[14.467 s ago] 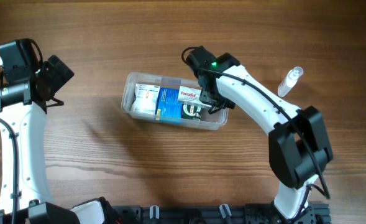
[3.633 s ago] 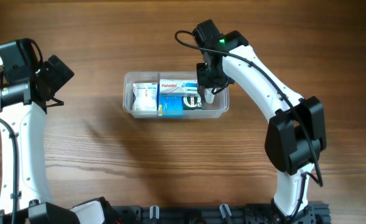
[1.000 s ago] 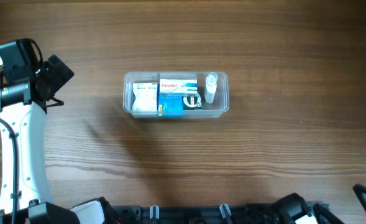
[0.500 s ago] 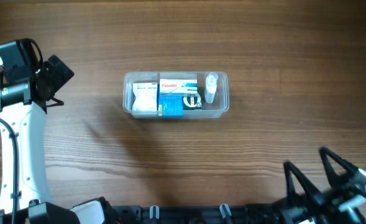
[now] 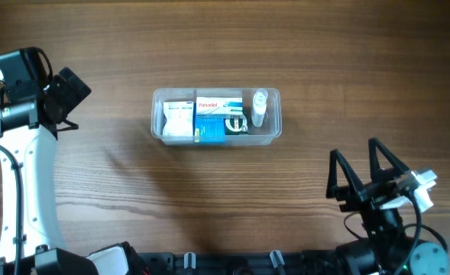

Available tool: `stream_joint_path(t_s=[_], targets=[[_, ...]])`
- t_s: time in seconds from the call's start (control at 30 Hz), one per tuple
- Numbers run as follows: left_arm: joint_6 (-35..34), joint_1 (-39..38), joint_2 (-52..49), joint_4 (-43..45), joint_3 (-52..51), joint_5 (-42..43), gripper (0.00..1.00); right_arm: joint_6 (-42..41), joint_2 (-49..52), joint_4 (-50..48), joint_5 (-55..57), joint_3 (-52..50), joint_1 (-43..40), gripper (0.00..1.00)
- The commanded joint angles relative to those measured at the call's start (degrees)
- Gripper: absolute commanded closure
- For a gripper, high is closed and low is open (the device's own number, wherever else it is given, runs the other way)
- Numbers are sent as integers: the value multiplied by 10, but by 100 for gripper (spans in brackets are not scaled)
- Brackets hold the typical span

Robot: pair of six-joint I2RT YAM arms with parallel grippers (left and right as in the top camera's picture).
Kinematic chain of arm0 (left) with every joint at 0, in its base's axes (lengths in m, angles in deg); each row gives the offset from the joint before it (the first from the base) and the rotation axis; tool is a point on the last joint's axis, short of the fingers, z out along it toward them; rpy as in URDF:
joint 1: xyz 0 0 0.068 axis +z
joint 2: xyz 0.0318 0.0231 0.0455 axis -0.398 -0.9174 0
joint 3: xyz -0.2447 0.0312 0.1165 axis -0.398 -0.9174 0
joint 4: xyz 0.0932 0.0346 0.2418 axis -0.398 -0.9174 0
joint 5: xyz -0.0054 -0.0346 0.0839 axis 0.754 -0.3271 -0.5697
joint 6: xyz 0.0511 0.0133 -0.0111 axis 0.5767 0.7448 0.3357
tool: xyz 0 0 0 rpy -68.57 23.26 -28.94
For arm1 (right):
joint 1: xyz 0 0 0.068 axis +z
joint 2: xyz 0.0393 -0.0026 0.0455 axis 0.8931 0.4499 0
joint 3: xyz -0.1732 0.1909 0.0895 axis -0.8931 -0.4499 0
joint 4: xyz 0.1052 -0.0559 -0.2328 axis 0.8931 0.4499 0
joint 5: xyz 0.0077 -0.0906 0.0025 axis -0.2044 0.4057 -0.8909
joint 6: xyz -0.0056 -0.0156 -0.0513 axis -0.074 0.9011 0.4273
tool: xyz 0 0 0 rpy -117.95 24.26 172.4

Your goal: Pack container

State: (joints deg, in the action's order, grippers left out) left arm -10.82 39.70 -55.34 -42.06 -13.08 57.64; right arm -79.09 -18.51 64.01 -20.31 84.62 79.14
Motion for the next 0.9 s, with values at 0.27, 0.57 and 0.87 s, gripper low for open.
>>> stream_joint_path(t_s=[0.27,0.57,0.87], targets=[[3,3,5,1,0,1,0,-10,-10,-254,8,-169,-38,0],[3,3,5,1,0,1,0,81,-10,-247,-19,-230,-50,0],[3,3,5,1,0,1,0,195,-11,-155,-65,-230,-74,0]])
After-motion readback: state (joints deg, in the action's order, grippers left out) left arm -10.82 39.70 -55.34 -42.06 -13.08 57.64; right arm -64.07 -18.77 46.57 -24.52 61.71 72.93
